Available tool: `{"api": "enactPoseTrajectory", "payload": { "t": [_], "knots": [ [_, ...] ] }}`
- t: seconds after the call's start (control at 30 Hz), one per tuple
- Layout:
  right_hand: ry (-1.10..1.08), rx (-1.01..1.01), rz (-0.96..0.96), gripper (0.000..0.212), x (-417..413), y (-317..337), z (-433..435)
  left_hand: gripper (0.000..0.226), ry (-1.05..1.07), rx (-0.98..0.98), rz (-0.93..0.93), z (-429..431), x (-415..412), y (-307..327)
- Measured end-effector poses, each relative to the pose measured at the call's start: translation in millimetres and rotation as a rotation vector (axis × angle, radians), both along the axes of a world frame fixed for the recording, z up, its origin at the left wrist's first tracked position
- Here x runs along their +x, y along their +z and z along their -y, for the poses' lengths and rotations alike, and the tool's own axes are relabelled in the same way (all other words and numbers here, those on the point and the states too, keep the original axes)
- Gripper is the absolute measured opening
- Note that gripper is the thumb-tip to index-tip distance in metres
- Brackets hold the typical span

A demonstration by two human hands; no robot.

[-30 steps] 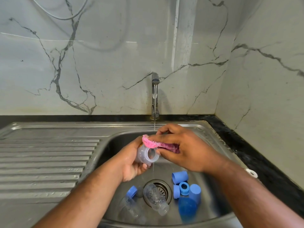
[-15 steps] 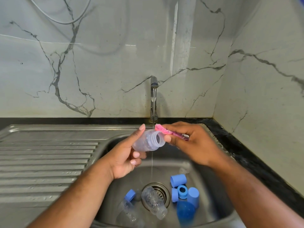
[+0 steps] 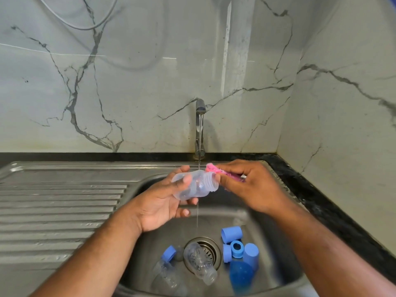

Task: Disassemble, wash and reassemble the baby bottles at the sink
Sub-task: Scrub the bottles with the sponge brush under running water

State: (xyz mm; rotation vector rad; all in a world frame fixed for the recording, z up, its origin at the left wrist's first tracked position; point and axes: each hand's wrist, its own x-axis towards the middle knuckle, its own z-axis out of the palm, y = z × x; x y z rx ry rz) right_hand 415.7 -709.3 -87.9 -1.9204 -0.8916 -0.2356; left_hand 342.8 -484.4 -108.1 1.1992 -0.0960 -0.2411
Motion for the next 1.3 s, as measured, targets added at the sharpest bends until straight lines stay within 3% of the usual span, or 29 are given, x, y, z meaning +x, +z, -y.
{"api": "enactPoseTrajectory", "payload": {
  "t": [0.13, 0.2, 0.4, 0.53, 0.7, 0.8, 0.93, 1.17, 1.3],
  "knots": [
    [0.076, 0.104, -0.125, 0.026, -3.5, 4.2, 0.0, 0.047, 0.029, -0.041, 0.027, 4.4, 1.3, -0.7],
    [0.124, 0.154, -0.177, 0.027, -5.9, 6.5, 0.5, 0.041, 0.023, -0.049, 0.009, 8.2, 1.7, 0.9],
    [0.209, 0.182, -0.161, 0.029, -11.4, 7.7, -0.9, 0.055, 0.062, 0.091, -0.129, 13.7, 1.1, 6.0],
    [0.193, 0.145, -0.122, 0.028, -12.5, 7.0, -1.4, 0.057, 0.029, 0.082, -0.229, 11.2, 2.2, 3.7],
    [0.060, 0.053, -0.110, 0.024, -4.1, 2.2, -1.5, 0.071, -0.106, -0.074, -0.091, -3.2, 0.1, 3.1],
    [0.063, 0.100, -0.186, 0.026, -3.2, 2.1, 0.3, 0.073, -0.024, -0.079, -0.010, -2.2, 0.7, 2.0],
    [0.079, 0.187, -0.263, 0.027, -8.6, 7.3, 0.9, 0.034, 0.069, -0.018, -0.048, 7.9, 2.9, 1.3],
    [0.139, 0.198, -0.320, 0.029, -12.9, 8.6, 0.8, 0.061, 0.132, 0.131, -0.159, 16.7, 3.5, 3.2],
    [0.080, 0.185, -0.356, 0.027, -8.6, 4.4, -0.8, 0.061, 0.183, 0.066, -0.091, 18.3, 5.1, -0.2]
  ]
}}
